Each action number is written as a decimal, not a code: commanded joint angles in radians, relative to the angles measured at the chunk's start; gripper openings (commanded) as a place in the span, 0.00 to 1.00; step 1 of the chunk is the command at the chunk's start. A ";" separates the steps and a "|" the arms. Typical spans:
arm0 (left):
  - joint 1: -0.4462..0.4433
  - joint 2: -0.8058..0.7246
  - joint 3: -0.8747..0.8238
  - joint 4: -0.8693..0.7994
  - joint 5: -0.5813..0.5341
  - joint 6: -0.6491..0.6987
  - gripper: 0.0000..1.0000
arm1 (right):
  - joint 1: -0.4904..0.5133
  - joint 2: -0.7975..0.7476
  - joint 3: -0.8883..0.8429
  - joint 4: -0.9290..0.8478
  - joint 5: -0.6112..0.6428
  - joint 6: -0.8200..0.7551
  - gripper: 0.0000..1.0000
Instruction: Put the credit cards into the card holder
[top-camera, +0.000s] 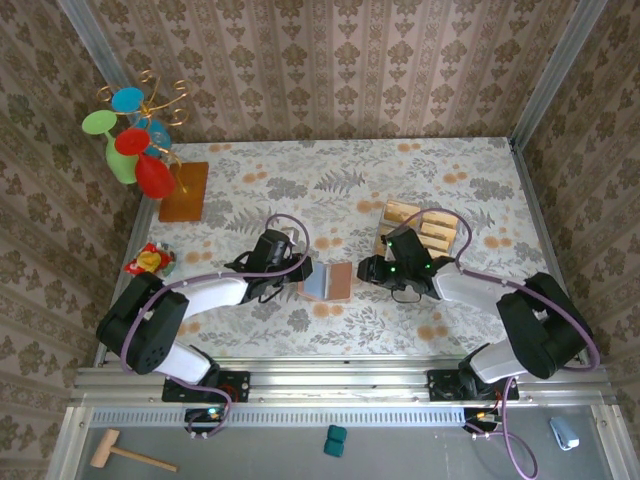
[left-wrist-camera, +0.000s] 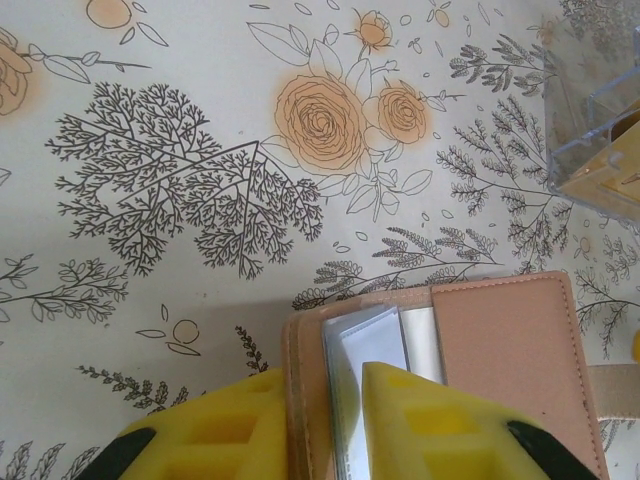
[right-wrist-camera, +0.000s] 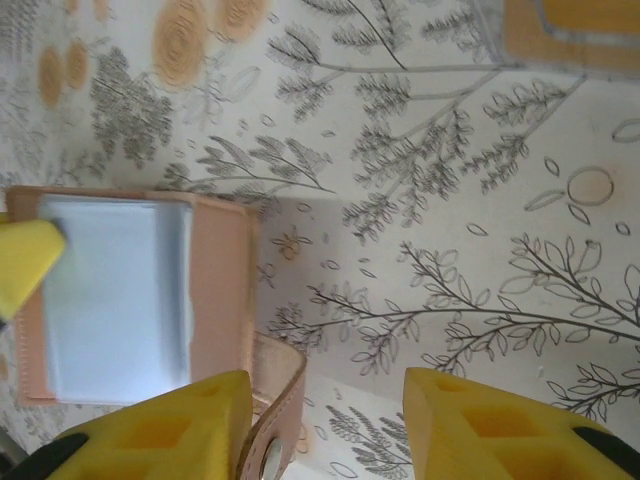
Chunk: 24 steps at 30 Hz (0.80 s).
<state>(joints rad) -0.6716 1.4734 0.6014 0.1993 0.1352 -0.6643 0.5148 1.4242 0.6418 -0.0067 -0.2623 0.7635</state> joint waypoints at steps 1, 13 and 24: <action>0.001 0.004 -0.008 0.011 0.000 0.007 0.25 | -0.004 -0.080 0.057 -0.097 0.023 -0.040 0.47; -0.013 -0.011 0.011 -0.014 -0.020 0.016 0.24 | 0.120 0.034 0.171 -0.080 -0.011 -0.037 0.31; -0.012 -0.037 0.020 -0.043 -0.022 0.036 0.36 | 0.149 0.237 0.096 0.065 -0.005 0.008 0.20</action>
<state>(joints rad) -0.6800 1.4689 0.6018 0.1825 0.1230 -0.6537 0.6655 1.6310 0.7574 0.0086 -0.2691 0.7563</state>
